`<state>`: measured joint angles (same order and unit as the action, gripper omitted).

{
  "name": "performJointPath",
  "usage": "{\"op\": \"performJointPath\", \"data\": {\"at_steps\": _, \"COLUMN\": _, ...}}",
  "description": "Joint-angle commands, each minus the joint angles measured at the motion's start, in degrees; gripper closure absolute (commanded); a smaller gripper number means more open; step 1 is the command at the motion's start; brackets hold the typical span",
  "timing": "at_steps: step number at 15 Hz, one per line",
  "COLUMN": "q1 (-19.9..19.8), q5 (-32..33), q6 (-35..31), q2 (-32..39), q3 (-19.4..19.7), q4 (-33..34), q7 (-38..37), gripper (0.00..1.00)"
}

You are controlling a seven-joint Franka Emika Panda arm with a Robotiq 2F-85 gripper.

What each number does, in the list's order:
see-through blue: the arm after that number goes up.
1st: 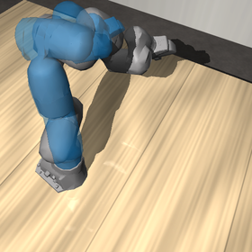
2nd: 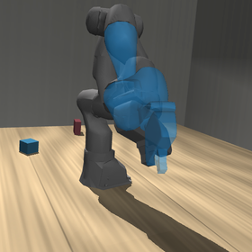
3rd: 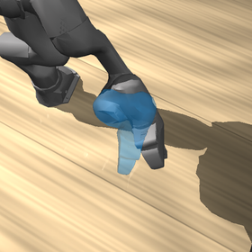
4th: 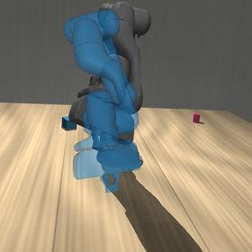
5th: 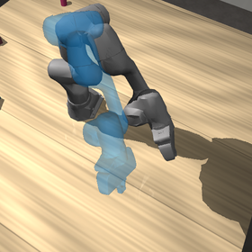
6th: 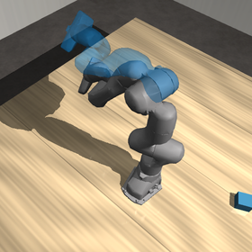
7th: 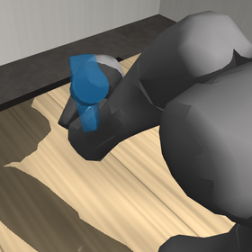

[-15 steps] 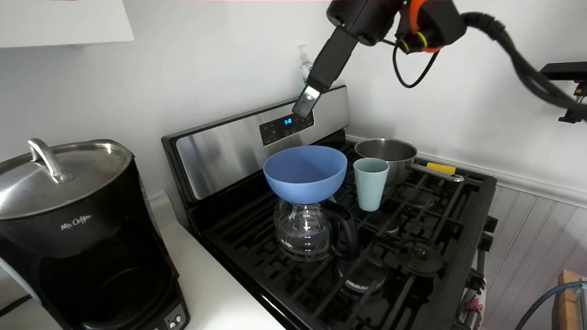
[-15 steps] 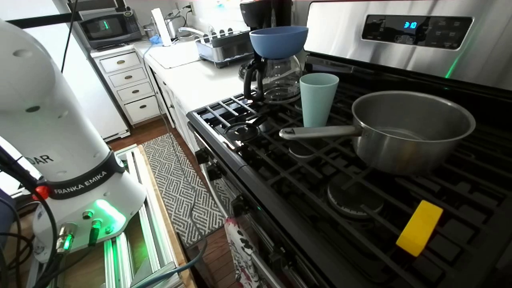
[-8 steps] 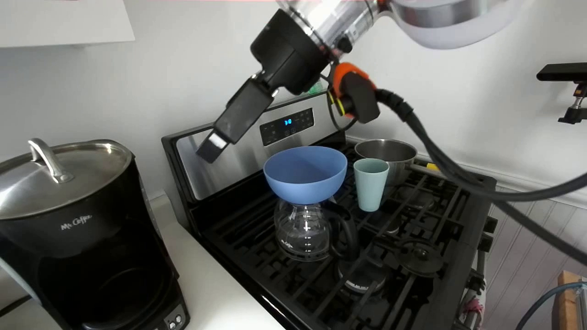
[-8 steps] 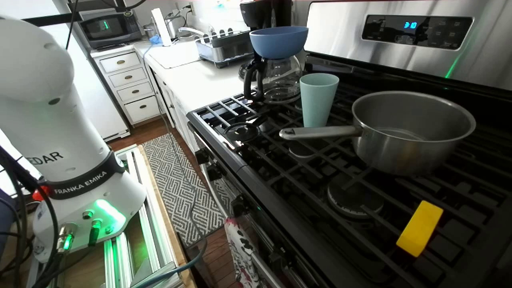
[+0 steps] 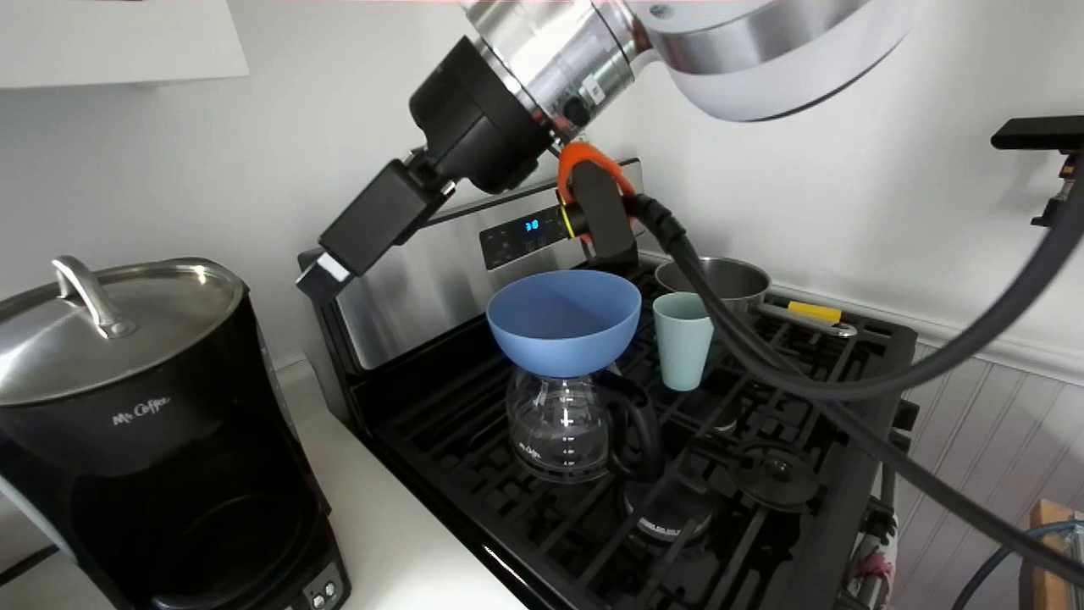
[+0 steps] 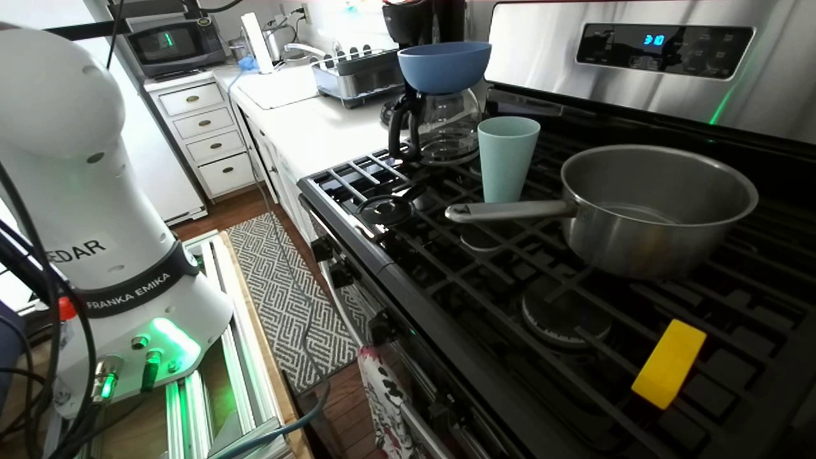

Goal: Put the silver lid on the silver pot

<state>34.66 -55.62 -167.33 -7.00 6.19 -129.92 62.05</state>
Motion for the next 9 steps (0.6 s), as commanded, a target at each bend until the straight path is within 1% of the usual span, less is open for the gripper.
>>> {"op": "performJointPath", "data": {"at_steps": 1, "q1": 1.7, "q5": -3.5, "q6": -13.6, "q2": 6.1, "q3": -1.8, "q4": 3.6, "q7": 0.7, "gripper": 0.0}}
{"op": "performJointPath", "data": {"at_steps": 3, "q1": 2.2, "q5": -3.4, "q6": -17.9, "q2": 9.0, "q3": -2.4, "q4": 6.0, "q7": -0.2, "gripper": 0.0}}
{"op": "performJointPath", "data": {"at_steps": 6, "q1": 3.1, "q5": -3.4, "q6": -22.4, "q2": 12.3, "q3": -3.7, "q4": 10.4, "q7": -1.7, "gripper": 0.0}}
{"op": "performJointPath", "data": {"at_steps": 8, "q1": 2.7, "q5": -2.6, "q6": -22.5, "q2": 14.2, "q3": -4.6, "q4": 13.5, "q7": -2.2, "gripper": 0.0}}
{"op": "performJointPath", "data": {"at_steps": 9, "q1": 2.0, "q5": -2.8, "q6": -20.6, "q2": 14.5, "q3": -5.4, "q4": 15.4, "q7": -2.2, "gripper": 0.0}}
